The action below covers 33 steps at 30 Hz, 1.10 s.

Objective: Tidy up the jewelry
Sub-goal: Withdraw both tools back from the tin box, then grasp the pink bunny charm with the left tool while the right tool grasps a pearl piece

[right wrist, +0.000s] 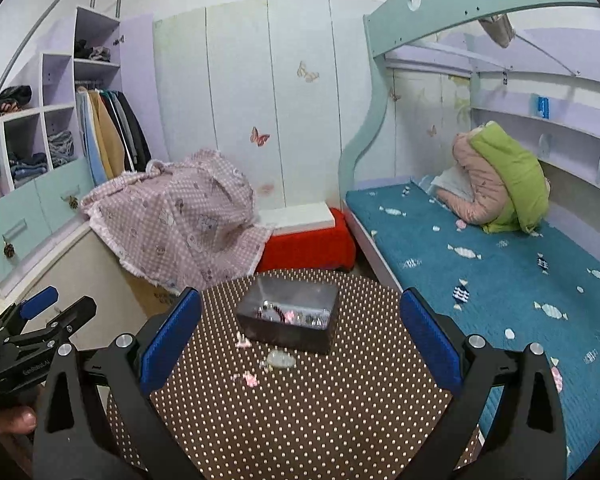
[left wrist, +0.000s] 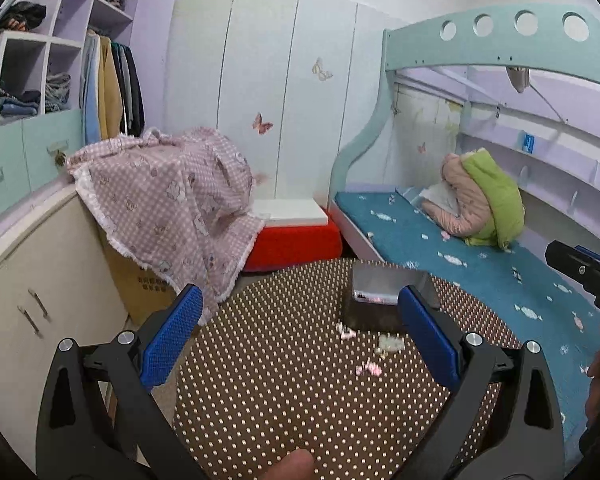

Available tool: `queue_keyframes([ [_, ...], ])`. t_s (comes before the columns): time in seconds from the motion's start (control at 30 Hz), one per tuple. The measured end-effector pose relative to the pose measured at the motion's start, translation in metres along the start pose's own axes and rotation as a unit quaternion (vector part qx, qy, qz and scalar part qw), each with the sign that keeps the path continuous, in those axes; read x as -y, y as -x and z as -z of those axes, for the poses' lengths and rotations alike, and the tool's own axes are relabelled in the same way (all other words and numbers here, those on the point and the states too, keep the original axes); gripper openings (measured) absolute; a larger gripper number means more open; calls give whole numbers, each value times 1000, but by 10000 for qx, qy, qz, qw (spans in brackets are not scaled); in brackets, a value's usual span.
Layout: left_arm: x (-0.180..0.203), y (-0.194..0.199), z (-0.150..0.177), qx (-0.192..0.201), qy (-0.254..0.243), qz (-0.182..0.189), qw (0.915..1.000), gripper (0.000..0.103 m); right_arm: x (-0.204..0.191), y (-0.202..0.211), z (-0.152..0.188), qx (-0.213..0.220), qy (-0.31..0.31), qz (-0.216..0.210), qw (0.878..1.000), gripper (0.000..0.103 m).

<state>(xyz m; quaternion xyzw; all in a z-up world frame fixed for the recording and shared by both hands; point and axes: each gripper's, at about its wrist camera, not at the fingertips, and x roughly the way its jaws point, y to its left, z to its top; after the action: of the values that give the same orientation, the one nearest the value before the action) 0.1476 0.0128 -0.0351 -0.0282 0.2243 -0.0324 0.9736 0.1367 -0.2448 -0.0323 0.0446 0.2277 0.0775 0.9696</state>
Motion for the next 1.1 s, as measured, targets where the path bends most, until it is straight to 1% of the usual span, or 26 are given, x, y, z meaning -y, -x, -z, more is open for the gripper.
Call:
queue_keyframes([
  [0.13, -1, -10, 9, -165, 31, 72, 9998, 98, 0, -2, 3, -66, -4, -6, 10000, 96],
  [0.23, 2, -18, 14, -272, -38, 94, 9996, 98, 1, -7, 4, -121, -7, -2, 9999, 96],
  [0.4, 10, -48, 28, -616, -127, 281, 9976, 98, 8, -19, 9, -309, -65, 42, 9995, 96],
  [0.5, 20, -75, 44, -938, -278, 388, 9944, 98, 15, -29, 16, -475, -106, 86, 9988, 96],
  [0.7, 32, -120, 66, -1426, -440, 494, 9876, 98, 29, -51, 27, -788, -256, 132, 9965, 96],
  [0.87, 42, -147, 78, -1682, -550, 599, 9824, 98, 38, -71, 38, -1073, -374, 146, 9934, 96],
  [1.1, 58, -190, 92, -2109, -655, 767, 9723, 98, 46, -96, 52, -1427, -415, 149, 9888, 96],
])
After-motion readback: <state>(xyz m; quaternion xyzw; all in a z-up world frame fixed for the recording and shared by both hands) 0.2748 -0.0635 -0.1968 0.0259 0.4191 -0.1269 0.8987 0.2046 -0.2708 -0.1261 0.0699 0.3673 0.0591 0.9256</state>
